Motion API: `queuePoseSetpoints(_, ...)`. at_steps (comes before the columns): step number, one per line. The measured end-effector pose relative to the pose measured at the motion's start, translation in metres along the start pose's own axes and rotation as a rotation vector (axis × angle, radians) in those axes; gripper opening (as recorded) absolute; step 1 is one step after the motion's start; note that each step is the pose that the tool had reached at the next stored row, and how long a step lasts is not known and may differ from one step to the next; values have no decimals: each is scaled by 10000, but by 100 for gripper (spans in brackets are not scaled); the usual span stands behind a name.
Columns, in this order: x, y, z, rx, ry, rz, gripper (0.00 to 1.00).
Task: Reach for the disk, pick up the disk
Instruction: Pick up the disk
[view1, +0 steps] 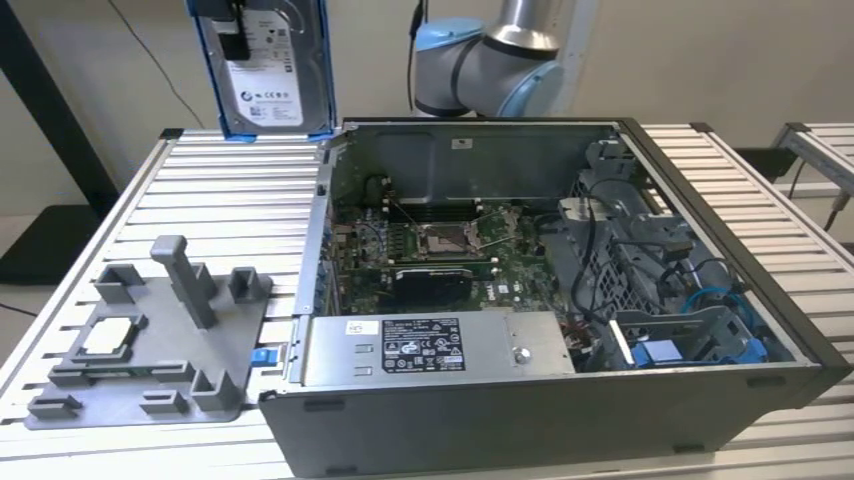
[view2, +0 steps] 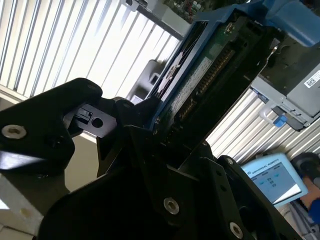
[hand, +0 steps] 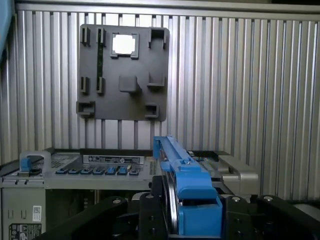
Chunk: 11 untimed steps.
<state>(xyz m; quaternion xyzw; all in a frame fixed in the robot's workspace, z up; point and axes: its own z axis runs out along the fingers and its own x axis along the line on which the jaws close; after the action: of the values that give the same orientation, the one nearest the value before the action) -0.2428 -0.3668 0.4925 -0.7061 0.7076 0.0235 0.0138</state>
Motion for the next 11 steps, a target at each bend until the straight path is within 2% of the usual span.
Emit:
queuePoseSetpoints(3, 0, -124, -1, -23, -1, 1, 0)
queuePoseSetpoints(11, -1, -338, -15, -51, -1, -5, 0)
